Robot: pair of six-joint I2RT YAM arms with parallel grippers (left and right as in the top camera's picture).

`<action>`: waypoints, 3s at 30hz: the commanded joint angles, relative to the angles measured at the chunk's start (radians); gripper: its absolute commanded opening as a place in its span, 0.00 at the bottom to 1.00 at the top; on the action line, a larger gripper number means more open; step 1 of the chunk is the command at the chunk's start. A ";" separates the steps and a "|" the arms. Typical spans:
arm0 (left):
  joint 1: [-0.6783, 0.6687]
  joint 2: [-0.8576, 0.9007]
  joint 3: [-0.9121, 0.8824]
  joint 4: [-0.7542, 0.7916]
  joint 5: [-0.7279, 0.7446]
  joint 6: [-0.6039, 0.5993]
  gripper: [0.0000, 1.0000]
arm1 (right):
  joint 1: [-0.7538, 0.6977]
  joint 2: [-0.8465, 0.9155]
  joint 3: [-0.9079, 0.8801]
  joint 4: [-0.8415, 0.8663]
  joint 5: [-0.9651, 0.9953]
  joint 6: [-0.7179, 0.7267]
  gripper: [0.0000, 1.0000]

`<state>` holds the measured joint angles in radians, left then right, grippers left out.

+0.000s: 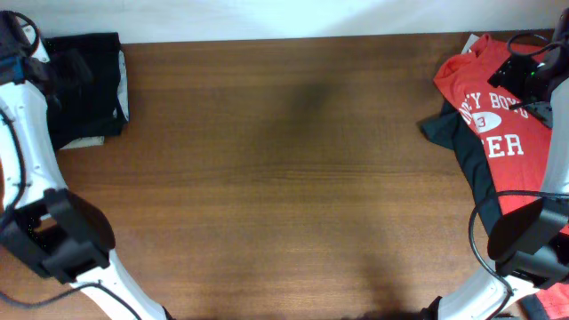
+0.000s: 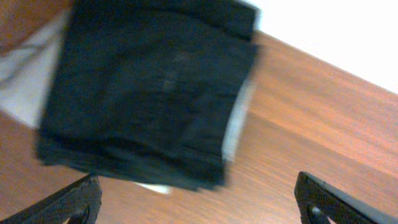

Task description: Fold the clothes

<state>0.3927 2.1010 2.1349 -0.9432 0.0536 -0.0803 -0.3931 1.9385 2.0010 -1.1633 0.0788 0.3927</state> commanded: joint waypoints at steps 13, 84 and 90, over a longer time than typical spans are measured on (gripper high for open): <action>-0.009 -0.663 0.003 -0.480 0.376 -0.013 0.99 | 0.073 -0.321 0.012 -0.292 -0.579 -0.202 0.99; -0.008 -0.663 0.003 -0.510 0.376 -0.013 0.99 | 0.401 -1.935 -1.995 1.088 -0.119 -0.232 0.99; -0.011 -0.656 0.003 -0.511 0.376 -0.013 0.99 | 0.401 -1.935 -1.995 1.088 -0.119 -0.232 0.99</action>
<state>0.3836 1.4418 2.1372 -1.4555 0.4194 -0.0917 -0.0002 0.0120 0.0105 -0.0692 -0.0490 0.1581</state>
